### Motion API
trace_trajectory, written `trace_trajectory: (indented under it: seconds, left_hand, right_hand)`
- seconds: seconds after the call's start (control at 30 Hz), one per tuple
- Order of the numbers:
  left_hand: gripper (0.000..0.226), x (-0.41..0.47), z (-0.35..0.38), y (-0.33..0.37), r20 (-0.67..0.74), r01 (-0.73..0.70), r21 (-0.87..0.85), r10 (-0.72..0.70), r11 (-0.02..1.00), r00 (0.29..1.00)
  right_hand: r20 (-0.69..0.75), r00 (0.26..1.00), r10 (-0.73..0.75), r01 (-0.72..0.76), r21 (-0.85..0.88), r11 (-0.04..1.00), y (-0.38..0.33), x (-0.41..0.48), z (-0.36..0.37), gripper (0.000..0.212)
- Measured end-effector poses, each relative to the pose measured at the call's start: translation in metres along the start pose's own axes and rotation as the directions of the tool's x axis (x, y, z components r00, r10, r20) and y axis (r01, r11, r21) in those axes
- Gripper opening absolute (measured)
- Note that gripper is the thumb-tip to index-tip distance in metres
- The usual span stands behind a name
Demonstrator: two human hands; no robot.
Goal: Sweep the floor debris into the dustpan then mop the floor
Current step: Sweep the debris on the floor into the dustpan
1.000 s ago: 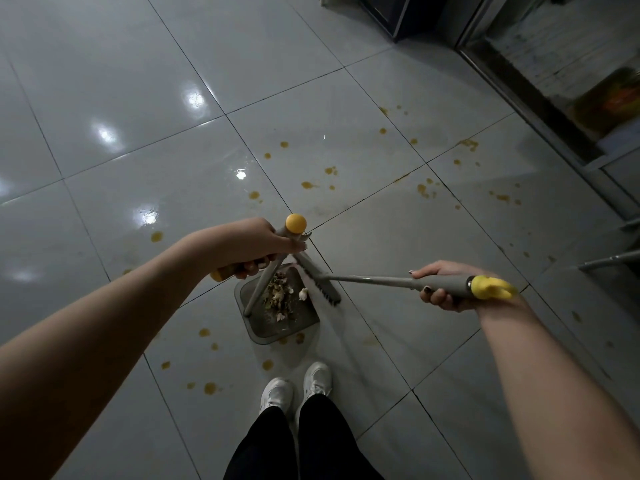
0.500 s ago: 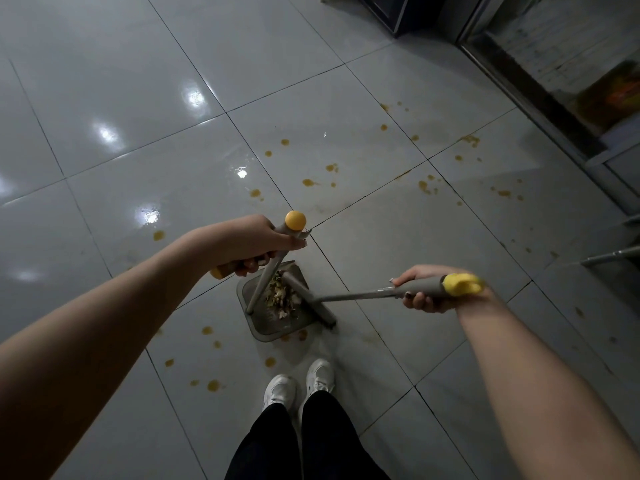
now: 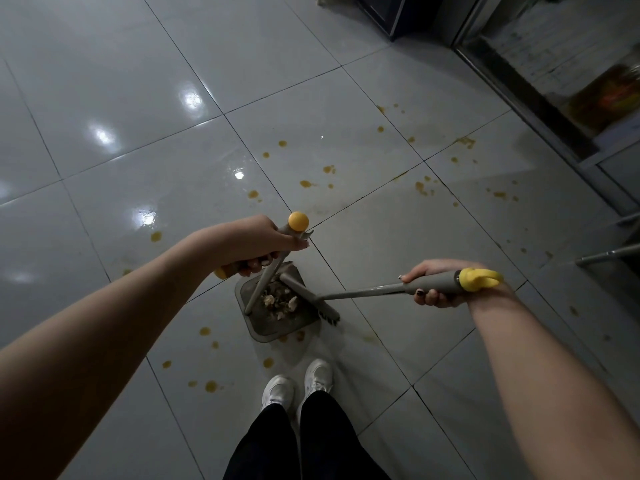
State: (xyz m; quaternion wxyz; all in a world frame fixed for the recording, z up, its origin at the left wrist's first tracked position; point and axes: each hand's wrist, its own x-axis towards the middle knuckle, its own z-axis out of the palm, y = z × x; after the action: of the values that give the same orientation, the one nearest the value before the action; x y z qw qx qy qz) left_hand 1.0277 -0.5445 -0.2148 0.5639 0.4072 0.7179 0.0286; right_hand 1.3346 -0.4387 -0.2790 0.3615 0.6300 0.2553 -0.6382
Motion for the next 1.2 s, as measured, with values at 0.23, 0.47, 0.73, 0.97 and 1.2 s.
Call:
trace_trajectory:
  seconds: [0.23,0.47,0.73,0.97,1.2]
  left_hand:
    - [0.048,0.003,-0.002,-0.005,0.003,-0.002,-0.009,0.002,1.0,1.0]
    - [0.047,0.003,0.0,-0.005,0.003,-0.004,-0.011,0.004,1.0,1.0]
    - [0.047,-0.004,-0.004,-0.008,0.014,0.018,-0.022,-0.017,1.0,1.0]
    - [0.044,-0.021,0.001,-0.008,0.063,0.0,-0.037,0.003,0.999,0.998]
    - [0.045,-0.054,0.008,0.017,0.058,-0.082,0.018,0.081,0.996,0.995]
  right_hand:
    - [-0.034,0.999,0.006,-0.005,0.032,0.999,0.004,0.006,0.003,0.045]
    - [-0.055,0.998,-0.02,0.018,-0.025,1.0,-0.003,0.018,0.021,0.038]
    - [-0.085,0.996,-0.033,0.028,-0.058,0.998,0.001,0.013,0.022,0.035]
    - [-0.05,0.992,-0.112,0.121,0.267,0.956,0.026,0.004,0.034,0.03]
    - [-0.035,0.971,-0.236,0.214,0.568,0.794,0.06,-0.013,0.04,0.027]
